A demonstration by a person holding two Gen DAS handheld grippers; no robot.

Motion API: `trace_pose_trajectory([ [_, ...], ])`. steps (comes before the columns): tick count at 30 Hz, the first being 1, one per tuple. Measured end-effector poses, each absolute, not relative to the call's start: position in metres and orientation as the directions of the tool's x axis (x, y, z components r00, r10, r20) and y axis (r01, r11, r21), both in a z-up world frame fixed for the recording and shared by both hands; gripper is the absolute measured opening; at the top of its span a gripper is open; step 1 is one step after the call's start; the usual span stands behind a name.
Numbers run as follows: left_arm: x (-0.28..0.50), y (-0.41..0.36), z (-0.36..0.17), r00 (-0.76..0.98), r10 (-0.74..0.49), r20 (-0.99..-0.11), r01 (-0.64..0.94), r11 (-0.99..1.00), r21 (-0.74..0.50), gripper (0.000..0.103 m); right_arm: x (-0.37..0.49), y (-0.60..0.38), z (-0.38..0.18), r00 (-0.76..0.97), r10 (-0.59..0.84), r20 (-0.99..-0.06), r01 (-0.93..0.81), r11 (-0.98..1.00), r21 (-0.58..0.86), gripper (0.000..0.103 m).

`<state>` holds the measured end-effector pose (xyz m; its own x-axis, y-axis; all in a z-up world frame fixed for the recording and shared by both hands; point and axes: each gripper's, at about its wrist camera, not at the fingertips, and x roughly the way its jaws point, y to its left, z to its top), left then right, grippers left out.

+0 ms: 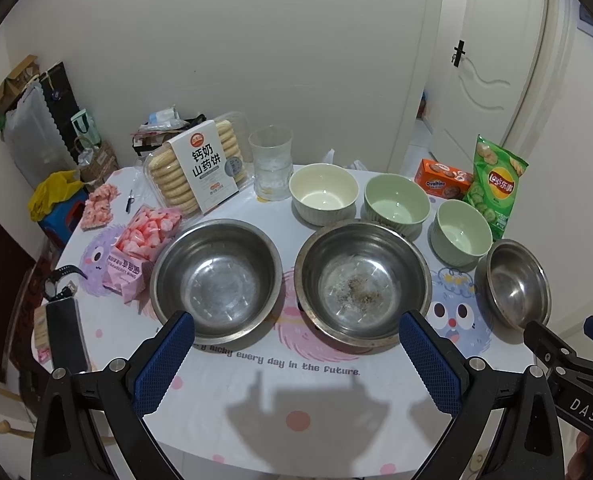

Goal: Organize plates and bowls

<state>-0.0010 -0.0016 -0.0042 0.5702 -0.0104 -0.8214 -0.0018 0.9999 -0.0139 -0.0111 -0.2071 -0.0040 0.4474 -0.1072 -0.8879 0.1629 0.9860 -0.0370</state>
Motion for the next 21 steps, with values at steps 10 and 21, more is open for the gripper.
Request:
trace_pose_trajectory([
  [10,-0.0005,-0.0016,-0.0034,0.569,-0.010,-0.823,-0.003,1.000,-0.014,0.103,-0.0123,-0.2103,-0.0049,0.440,-0.108,-0.892,0.167,0.985,-0.037,0.103],
  [21,-0.0004,-0.0017,-0.0036,0.569,-0.009,-0.823,-0.003,1.000,-0.013,0.103,-0.0123,-0.2095,-0.0049,0.440,-0.108,-0.892,0.164,0.986,-0.038,0.103],
])
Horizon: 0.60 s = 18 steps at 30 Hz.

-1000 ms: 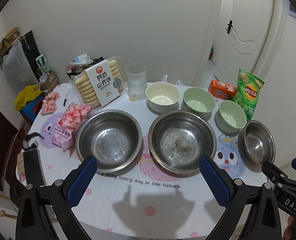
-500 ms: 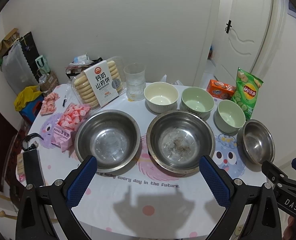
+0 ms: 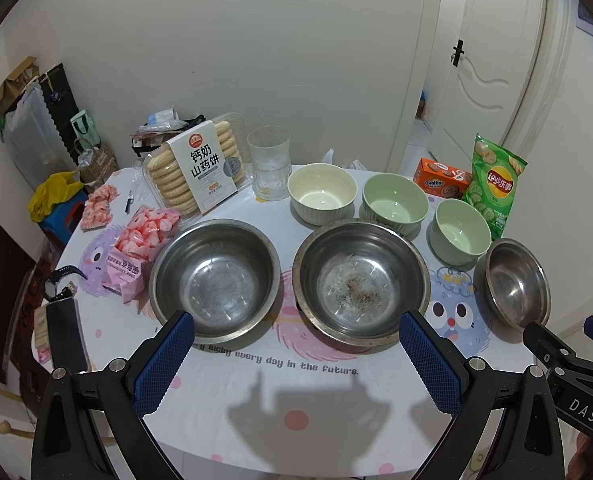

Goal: Organize plates and bowls

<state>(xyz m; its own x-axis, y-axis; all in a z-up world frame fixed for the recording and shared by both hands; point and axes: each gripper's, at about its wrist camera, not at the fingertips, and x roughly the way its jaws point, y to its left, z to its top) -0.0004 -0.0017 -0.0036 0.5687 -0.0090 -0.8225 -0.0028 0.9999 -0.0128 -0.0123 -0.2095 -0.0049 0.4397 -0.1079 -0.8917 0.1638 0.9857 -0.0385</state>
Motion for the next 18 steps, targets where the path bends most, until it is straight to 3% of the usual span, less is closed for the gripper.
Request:
trace_pose_trajectory([
  [18,-0.0035,-0.0051,-0.0054,0.568,-0.008,-0.823,-0.005,1.000,-0.013,0.103,-0.0116,-0.2089,-0.0046,0.438,-0.110,-0.892,0.165,0.986,-0.041,0.103],
])
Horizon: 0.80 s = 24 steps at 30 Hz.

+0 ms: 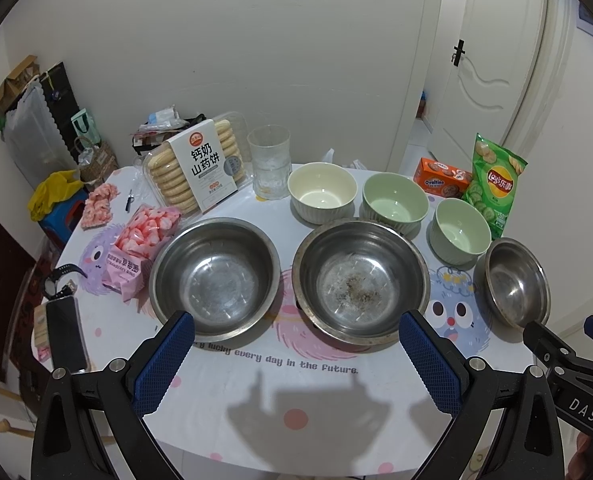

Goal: Organize plates and bowls

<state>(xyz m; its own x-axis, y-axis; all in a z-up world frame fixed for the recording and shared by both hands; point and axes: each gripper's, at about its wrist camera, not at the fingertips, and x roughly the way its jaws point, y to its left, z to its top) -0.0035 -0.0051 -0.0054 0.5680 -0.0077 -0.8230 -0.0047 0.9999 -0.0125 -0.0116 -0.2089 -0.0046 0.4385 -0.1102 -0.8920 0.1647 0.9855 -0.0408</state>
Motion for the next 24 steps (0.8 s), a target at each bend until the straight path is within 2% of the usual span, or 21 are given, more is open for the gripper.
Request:
trace_pose_trajectory([
  [24,-0.0082,-0.0117,-0.0076,0.566,-0.011,-0.825,-0.002,1.000,-0.014,0.103,-0.0153,-0.2141,-0.0079,0.433,-0.109,-0.895,0.167,0.985,-0.039,0.103],
])
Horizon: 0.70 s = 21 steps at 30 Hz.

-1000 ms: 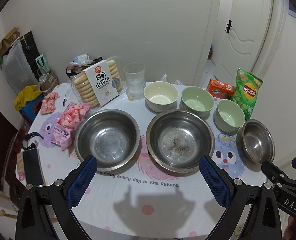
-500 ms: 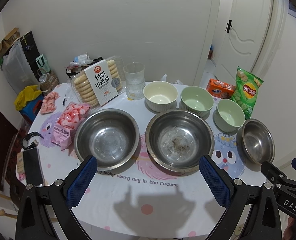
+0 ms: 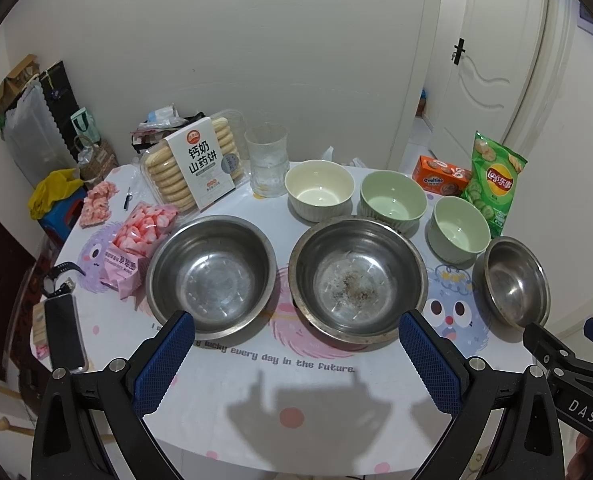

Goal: Organize plates and bowls

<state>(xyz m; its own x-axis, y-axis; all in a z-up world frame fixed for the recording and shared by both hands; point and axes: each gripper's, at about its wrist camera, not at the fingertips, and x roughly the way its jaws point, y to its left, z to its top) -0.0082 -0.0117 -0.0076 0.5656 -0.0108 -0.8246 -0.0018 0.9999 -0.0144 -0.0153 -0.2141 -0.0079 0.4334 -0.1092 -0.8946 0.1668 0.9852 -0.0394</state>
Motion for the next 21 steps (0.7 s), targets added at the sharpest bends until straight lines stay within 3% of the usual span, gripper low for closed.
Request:
trace_pose_trajectory([
  [21,0.014,-0.109,-0.037,0.488,-0.111,-0.866,0.157,0.987,-0.039,0.103,-0.013,-0.289,-0.035,0.354,-0.096,-0.930,0.236,0.972,-0.010,0.103],
])
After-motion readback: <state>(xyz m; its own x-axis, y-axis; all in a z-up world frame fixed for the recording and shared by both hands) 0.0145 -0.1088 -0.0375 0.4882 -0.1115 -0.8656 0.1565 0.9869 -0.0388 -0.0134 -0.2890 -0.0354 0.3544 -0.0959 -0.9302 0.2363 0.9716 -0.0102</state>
